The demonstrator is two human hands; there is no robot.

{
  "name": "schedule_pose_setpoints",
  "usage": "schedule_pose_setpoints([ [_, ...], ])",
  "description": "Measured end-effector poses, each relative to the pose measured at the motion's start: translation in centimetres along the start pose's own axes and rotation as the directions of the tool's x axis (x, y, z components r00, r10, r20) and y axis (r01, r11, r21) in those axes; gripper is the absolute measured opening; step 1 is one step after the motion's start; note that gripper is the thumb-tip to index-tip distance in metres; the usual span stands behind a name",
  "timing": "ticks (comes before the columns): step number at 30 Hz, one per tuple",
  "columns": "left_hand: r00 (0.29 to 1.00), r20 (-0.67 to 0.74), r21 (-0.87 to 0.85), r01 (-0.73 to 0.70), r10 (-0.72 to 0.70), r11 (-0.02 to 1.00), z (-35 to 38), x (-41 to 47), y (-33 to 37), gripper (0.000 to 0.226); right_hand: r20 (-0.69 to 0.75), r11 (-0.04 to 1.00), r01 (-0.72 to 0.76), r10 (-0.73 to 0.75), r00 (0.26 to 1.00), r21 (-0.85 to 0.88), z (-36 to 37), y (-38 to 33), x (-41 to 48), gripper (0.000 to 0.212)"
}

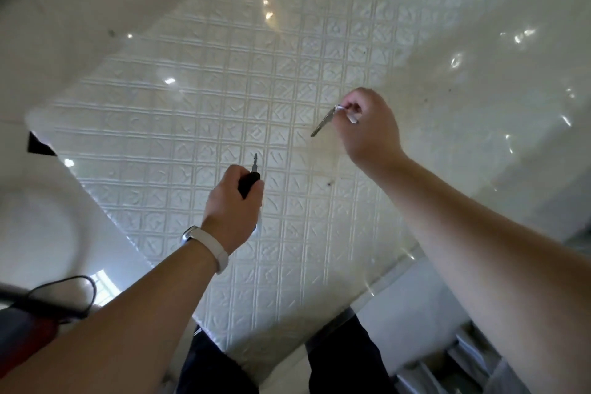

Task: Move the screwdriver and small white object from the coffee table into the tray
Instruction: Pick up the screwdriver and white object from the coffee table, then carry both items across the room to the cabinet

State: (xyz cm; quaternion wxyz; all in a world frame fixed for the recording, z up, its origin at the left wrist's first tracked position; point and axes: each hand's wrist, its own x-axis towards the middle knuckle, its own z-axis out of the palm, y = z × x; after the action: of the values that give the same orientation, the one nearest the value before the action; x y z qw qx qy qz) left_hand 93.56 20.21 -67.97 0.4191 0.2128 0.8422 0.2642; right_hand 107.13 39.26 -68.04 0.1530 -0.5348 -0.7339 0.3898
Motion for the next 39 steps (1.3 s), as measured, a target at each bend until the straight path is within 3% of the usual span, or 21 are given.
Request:
schedule_pose_setpoints([
  [4,0.995,-0.03,-0.024,-0.092,0.092,0.995,-3.9,-2.3,3.0,0.013,0.032,0.965,-0.141,0.137,0.99,0.221,-3.4,-7.1,-3.7,0.01],
  [9,0.987,-0.028,-0.107,-0.161,0.159,0.981,-10.3,-6.3,7.9,0.01,-0.002,0.89,-0.136,0.152,0.988,0.434,-9.1,-17.9,-8.8,0.018],
  [12,0.974,-0.017,-0.12,-0.225,0.224,0.967,-14.5,-9.6,11.1,0.009,0.003,0.858,-0.163,0.185,0.983,0.488,-11.1,-23.0,-12.4,0.005],
  [18,0.922,0.077,-0.184,-0.36,0.379,0.915,-20.5,-16.1,15.8,0.009,0.025,0.802,-0.276,0.311,0.95,0.529,-13.2,-28.1,-19.0,0.014],
  [25,0.841,0.178,-0.186,-0.48,0.51,0.857,-20.3,-20.8,19.2,0.005,-0.149,0.755,-0.268,0.433,0.889,0.598,-16.2,-28.5,-24.5,0.003],
  [29,0.821,0.243,-0.165,-0.49,0.516,0.856,-17.8,-24.4,21.2,0.005,-0.215,0.68,-0.245,0.517,0.828,0.691,-19.4,-26.6,-28.2,0.013],
  [39,0.746,0.371,-0.046,-0.581,0.554,0.813,-3.6,-37.8,24.5,0.005,-0.3,0.594,-0.172,0.61,0.733,0.786,-30.9,-14.2,-40.6,0.014],
])
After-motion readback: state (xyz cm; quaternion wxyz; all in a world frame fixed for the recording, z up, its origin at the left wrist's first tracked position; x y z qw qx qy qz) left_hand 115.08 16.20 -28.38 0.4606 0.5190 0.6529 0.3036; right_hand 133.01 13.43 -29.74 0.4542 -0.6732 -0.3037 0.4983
